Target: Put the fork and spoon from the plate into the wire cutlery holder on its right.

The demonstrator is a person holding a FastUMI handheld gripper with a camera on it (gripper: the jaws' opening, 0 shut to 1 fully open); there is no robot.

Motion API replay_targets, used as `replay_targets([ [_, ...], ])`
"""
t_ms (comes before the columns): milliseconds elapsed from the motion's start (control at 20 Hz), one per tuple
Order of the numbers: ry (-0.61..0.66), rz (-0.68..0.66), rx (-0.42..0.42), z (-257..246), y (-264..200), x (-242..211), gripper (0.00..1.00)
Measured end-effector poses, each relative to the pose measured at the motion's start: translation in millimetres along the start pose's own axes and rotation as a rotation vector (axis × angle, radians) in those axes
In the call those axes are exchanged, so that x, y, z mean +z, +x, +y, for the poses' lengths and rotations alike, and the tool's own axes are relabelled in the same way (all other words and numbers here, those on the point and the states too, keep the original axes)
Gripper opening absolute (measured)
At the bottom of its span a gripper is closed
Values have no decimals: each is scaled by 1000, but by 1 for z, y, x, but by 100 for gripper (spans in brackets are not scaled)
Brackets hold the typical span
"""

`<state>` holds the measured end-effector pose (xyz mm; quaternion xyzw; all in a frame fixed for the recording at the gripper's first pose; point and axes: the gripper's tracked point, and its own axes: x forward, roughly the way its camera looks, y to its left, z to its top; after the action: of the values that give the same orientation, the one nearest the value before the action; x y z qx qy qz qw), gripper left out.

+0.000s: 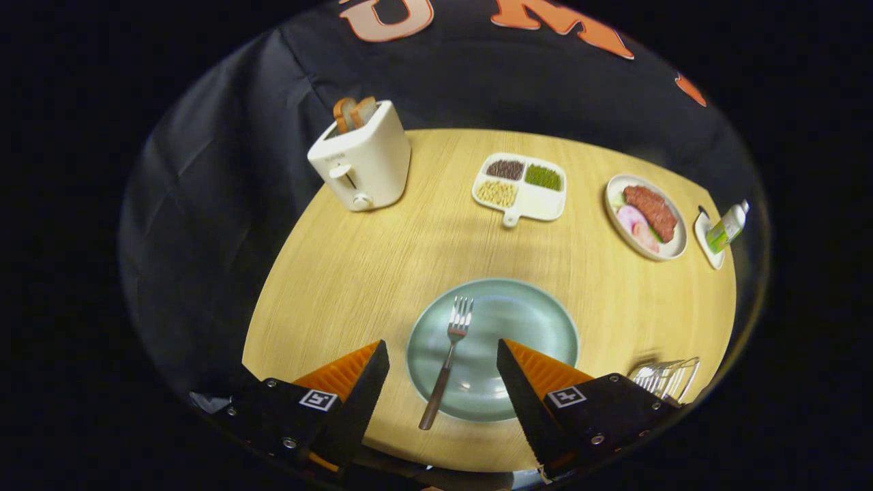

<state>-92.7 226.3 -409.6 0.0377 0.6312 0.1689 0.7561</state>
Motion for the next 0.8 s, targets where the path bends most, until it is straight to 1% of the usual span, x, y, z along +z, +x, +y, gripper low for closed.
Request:
replay_targets([
  [100,8,63,-6,0,16,-13,94],
  [300,8,179,-47,-10,39,-34,88],
  [400,21,224,-60,-12,49,-41,83],
  [500,36,265,-70,-12,59,-48,75],
  [550,45,276,-74,-12,62,-49,68],
  [600,58,284,-81,-11,69,-52,63],
  [650,68,292,-85,-11,72,-53,54],
  [800,63,326,-105,-9,78,-61,35],
])
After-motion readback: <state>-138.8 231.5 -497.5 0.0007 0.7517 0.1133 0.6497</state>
